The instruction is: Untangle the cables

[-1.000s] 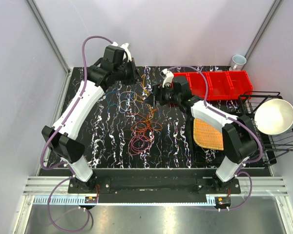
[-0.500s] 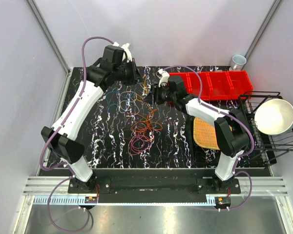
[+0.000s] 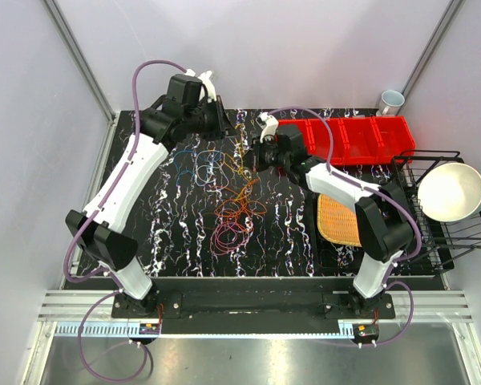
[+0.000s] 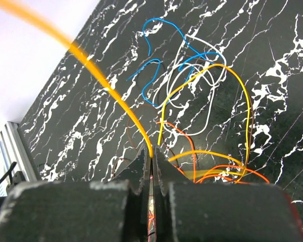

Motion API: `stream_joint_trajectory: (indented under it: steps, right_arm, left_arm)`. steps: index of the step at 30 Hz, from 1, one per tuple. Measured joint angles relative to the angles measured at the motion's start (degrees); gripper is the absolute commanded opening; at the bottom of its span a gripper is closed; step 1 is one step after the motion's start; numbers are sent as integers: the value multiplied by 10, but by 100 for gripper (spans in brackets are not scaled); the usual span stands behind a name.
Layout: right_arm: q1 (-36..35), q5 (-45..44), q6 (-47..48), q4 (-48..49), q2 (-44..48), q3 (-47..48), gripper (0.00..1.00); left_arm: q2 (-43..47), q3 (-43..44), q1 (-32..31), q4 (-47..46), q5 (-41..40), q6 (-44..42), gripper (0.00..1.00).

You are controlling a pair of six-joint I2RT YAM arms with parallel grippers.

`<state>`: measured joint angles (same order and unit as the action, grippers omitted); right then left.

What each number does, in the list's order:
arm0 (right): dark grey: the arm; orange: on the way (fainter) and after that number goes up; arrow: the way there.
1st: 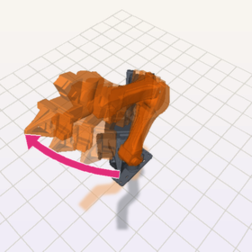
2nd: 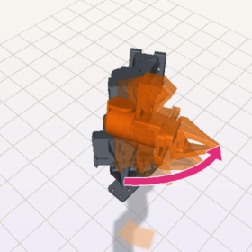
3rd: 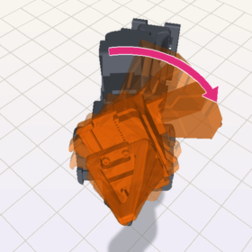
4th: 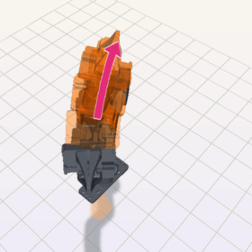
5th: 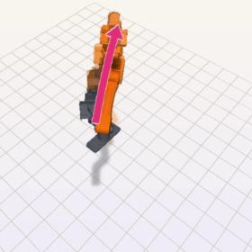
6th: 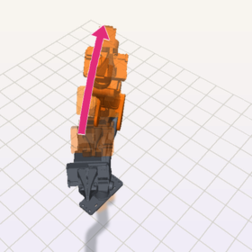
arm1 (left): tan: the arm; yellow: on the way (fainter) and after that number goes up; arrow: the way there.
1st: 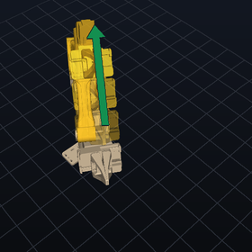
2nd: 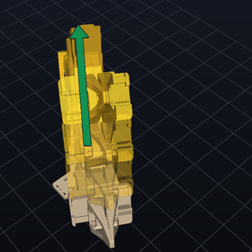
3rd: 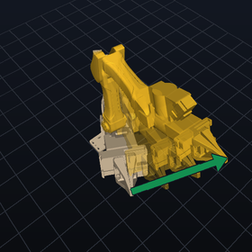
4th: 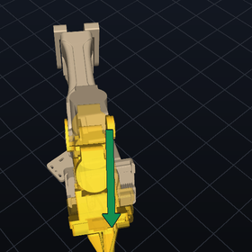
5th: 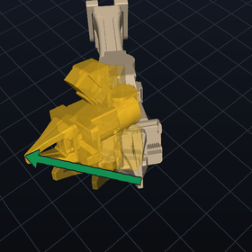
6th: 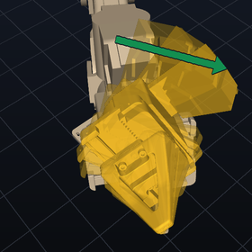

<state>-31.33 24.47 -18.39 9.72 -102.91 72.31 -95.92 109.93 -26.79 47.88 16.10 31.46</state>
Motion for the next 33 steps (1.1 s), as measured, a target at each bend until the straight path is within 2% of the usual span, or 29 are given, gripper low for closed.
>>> stream_joint_trajectory:
  steps: [1, 4, 6, 9, 10, 11, 12, 13, 15, 16, 19, 23, 28, 33]
  right_arm:
    - [0, 0, 0, -1, 6, -3, 0]
    - [-1, -1, 2, -8, 33, -10, 0]
    - [-1, -2, 3, -13, 54, -12, 0]
    - [-1, -3, 4, -24, 88, -12, 0]
    - [-1, -2, 4, -26, 100, -12, 0]
    - [-1, -2, 4, -27, 111, -13, 0]
    - [-1, -1, 4, -27, 122, -13, 0]
    - [-1, 0, 4, -27, 131, -15, 0]
    - [-2, 1, 2, -28, 152, -19, 0]
    - [-2, 1, 1, -30, 160, -19, 0]
    - [-2, 0, -1, -40, 177, -19, 0]
    - [-2, -1, -5, -69, 183, -10, 0]
    - [-2, -14, -17, -110, 184, 12, 0]
    - [-2, -14, -25, -176, 180, 94, 0]
  left_arm:
    - [2, 0, 0, 0, 0, 0, 11]
    - [13, -8, 1, 0, -2, -2, 29]
    - [24, -18, 1, 0, -5, -3, 27]
    - [38, -36, 2, 0, -9, -4, 13]
    - [41, -40, 2, -1, -9, -3, 17]
    - [43, -43, 2, -2, -10, -3, 23]
    - [43, -46, 2, -3, -10, -3, 38]
    - [44, -48, 2, -3, -10, -4, 46]
    - [44, -52, 2, -5, -11, -4, 55]
    - [44, -54, 2, -7, -12, -4, 64]
    - [53, -66, 3, -10, -17, -5, 77]
    - [89, -99, 3, -13, -44, -11, 82]
    - [177, -186, 16, -21, -88, -18, 85]
    - [254, -293, 36, -23, -118, -30, 88]
